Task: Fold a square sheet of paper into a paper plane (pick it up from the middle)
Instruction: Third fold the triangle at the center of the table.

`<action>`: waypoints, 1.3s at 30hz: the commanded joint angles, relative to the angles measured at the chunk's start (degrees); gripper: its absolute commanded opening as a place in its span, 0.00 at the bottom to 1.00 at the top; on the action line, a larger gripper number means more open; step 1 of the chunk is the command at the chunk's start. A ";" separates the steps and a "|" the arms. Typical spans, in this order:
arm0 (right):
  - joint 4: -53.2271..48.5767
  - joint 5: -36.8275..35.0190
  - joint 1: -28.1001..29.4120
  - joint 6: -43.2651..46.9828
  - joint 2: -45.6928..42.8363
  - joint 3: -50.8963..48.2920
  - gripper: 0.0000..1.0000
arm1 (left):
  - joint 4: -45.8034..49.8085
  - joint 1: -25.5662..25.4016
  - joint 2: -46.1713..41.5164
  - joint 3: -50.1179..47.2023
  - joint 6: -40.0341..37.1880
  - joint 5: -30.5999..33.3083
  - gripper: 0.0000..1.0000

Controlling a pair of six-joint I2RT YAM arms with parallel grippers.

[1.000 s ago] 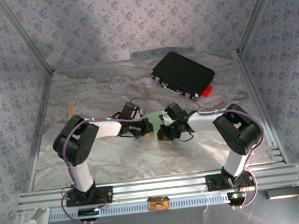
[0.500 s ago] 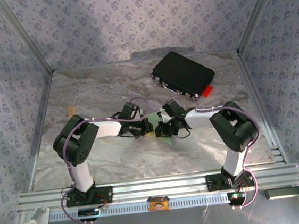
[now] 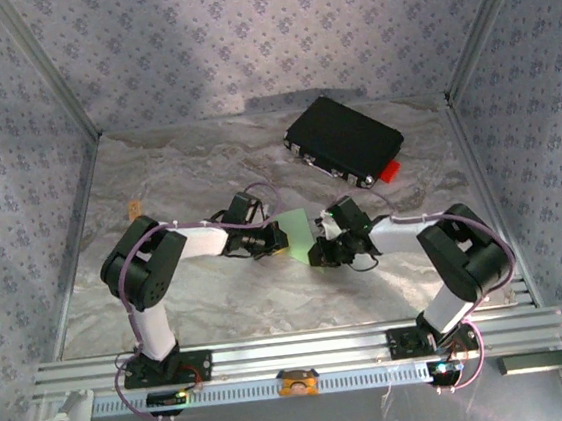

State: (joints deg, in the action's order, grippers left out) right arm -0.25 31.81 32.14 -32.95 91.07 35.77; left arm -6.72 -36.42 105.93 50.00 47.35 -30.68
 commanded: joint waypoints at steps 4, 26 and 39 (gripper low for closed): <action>-3.62 1.30 -2.00 0.45 -5.15 -5.67 0.13 | 4.70 0.57 3.06 -1.10 -1.75 4.58 0.06; -7.73 -1.41 -1.74 0.04 -7.26 -3.41 0.13 | 4.35 -0.78 2.99 -0.52 -1.04 3.85 0.06; -18.49 -21.12 -3.88 -11.74 -19.41 5.33 0.19 | 3.41 -2.77 -0.72 -0.42 -0.16 4.78 0.08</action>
State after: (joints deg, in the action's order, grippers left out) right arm -13.30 17.65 28.67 -38.52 74.02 37.74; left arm -6.61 -38.54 105.51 50.52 47.57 -27.66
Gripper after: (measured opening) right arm 0.188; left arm 0.084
